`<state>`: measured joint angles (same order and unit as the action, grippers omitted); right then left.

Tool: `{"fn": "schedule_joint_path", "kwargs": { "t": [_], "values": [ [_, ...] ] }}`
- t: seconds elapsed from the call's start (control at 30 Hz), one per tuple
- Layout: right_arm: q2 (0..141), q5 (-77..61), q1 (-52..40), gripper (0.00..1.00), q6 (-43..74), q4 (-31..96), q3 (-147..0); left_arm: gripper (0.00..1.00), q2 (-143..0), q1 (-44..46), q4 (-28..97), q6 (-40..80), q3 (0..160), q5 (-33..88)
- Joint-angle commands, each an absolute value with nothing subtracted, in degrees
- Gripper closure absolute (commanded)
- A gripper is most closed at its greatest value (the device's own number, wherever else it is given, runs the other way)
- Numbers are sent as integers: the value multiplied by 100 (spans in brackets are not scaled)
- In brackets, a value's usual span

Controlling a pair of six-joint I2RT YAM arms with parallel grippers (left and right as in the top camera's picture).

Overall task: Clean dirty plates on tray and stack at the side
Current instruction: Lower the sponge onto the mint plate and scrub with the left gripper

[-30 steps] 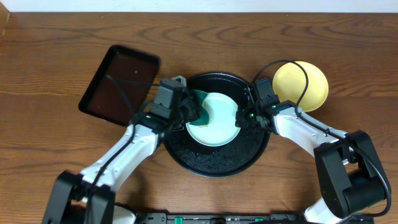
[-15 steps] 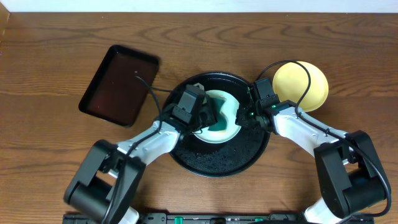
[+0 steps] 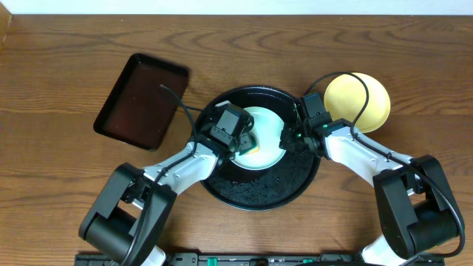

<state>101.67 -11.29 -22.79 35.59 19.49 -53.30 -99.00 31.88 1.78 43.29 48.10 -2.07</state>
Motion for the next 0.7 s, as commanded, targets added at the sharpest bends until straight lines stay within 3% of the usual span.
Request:
{"fn": "schedule_joint_path", "kwargs": {
  "t": [0.0, 0.3, 0.67],
  "values": [
    [10256, -884, -2309, 99, 3625, 2034, -5400, 92, -9824, 2845, 405, 3557, 4696, -1887],
    [10256, -884, -2309, 99, 3616, 2056, -5400, 92, -8729, 2799, 285, 3238, 4713, -2467],
    [10256, -884, -2309, 99, 3616, 2034, -5400, 92, -8882, 2799, -576, 4051, 4713, 707]
  ]
}}
